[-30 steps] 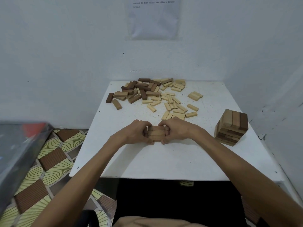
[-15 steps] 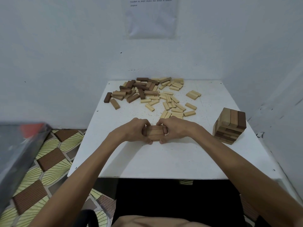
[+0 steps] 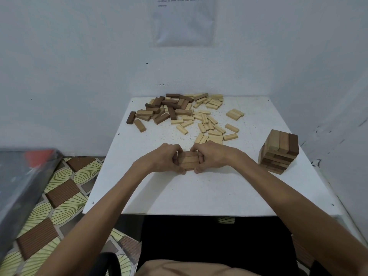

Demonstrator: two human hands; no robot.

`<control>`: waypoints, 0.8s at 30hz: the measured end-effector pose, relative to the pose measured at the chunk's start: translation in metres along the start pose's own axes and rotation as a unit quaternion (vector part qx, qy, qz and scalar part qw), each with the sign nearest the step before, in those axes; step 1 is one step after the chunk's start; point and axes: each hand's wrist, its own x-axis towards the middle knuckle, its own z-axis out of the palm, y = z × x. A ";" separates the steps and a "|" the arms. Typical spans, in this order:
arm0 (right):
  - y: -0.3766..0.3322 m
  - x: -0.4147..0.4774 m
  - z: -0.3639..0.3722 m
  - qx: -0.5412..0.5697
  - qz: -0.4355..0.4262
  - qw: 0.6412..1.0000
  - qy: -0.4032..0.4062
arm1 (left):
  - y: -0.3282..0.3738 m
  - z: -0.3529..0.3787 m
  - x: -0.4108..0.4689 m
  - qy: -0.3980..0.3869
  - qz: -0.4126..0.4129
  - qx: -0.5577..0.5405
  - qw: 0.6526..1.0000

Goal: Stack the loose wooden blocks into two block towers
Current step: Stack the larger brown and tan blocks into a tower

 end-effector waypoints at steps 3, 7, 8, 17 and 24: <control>-0.001 -0.002 -0.001 -0.002 0.000 1.000 0.001 | -0.004 0.002 -0.002 0.019 0.004 0.021 1.000; 0.001 -0.001 0.003 0.011 0.002 1.000 0.014 | -0.020 0.011 -0.008 0.106 0.070 0.008 0.992; 0.002 -0.001 0.004 0.015 0.002 1.000 0.018 | -0.024 0.015 -0.010 0.123 0.099 0.005 0.987; 0.003 -0.007 0.010 -0.026 -0.048 0.997 0.060 | -0.039 0.025 -0.011 0.171 0.176 -0.011 0.969; 0.015 -0.028 0.032 0.025 -0.120 0.979 0.161 | -0.036 0.030 -0.008 0.182 0.179 -0.005 0.967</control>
